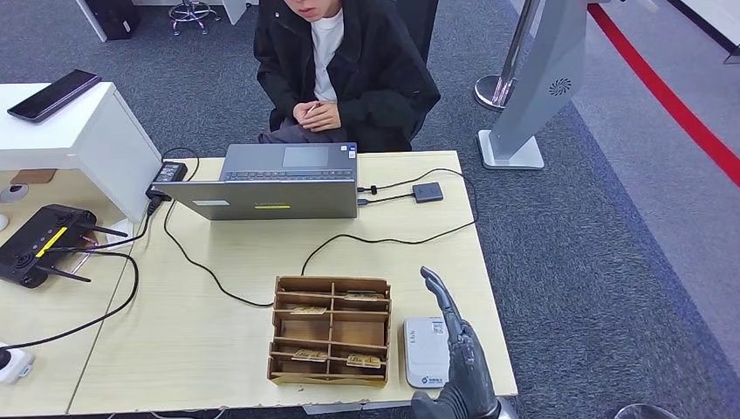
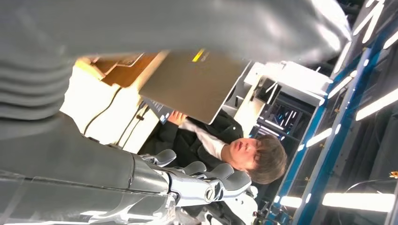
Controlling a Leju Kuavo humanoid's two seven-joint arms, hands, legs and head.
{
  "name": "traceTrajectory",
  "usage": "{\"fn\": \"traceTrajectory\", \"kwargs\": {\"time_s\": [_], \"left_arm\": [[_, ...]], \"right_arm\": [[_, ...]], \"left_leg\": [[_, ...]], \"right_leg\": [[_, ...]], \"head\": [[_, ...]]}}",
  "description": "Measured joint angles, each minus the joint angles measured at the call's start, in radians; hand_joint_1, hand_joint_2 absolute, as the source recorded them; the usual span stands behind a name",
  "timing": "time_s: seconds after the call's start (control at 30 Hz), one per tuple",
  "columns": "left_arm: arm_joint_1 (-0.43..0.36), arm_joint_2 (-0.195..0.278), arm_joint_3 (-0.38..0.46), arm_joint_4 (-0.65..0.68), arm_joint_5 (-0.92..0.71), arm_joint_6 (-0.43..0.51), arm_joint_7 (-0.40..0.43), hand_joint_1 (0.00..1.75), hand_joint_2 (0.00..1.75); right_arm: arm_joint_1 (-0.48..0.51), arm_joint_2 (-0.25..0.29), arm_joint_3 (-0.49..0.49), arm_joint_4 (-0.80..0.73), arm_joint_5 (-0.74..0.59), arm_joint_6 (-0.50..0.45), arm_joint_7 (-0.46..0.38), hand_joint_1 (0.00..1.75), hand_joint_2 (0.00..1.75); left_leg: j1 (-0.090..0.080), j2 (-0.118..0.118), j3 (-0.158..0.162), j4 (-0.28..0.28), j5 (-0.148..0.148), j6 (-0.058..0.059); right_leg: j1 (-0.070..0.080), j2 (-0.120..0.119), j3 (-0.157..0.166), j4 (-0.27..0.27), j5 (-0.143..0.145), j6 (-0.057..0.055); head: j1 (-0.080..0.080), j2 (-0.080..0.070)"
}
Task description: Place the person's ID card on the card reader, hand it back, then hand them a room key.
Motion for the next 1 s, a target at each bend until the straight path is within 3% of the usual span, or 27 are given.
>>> {"fn": "traceTrajectory", "kwargs": {"time_s": [0.63, 1.0], "left_arm": [[-0.001, 0.000, -0.002, 0.000, -0.028, -0.006, 0.007, 0.00, 0.00], [-0.001, 0.000, -0.004, 0.000, -0.049, -0.015, 0.013, 0.00, 0.00]], "right_arm": [[-0.099, 0.002, 0.035, 0.160, 0.363, -0.054, 0.160, 0.00, 1.75], [-0.182, 0.009, 0.087, 0.225, 0.638, -0.075, 0.329, 0.00, 1.75]], "left_leg": [[0.000, 0.000, 0.000, 0.000, 0.000, 0.000], [0.000, 0.000, 0.000, 0.000, 0.000, 0.000]], "right_leg": [[0.000, 0.000, 0.000, 0.000, 0.000, 0.000], [0.000, 0.000, 0.000, 0.000, 0.000, 0.000]], "head": [[0.000, 0.000], [0.000, 0.000]]}}
